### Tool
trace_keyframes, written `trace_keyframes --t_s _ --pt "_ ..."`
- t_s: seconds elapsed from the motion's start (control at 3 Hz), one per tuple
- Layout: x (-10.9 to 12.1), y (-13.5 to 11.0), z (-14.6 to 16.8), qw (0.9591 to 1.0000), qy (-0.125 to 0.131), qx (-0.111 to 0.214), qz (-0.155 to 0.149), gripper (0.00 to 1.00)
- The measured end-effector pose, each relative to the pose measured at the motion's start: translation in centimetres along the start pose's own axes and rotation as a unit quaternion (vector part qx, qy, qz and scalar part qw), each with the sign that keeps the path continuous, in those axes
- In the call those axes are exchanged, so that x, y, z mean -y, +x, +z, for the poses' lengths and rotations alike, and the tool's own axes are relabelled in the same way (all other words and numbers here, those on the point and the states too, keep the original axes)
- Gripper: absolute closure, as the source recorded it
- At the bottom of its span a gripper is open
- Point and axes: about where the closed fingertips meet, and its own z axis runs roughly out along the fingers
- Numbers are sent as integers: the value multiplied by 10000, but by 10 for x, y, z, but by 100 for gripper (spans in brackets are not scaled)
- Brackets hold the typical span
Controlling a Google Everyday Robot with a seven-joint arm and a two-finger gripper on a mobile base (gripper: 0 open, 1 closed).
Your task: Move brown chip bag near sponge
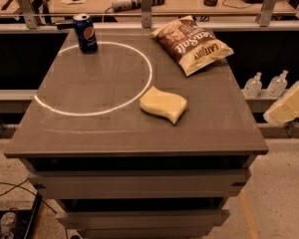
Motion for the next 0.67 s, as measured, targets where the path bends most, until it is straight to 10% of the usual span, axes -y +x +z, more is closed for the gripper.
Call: trace_keyframes --t_s 0.33,0.67 --pt "28 20 7 9935 326 530 949 0" --pt "69 21 14 9787 600 1269 1500 0"
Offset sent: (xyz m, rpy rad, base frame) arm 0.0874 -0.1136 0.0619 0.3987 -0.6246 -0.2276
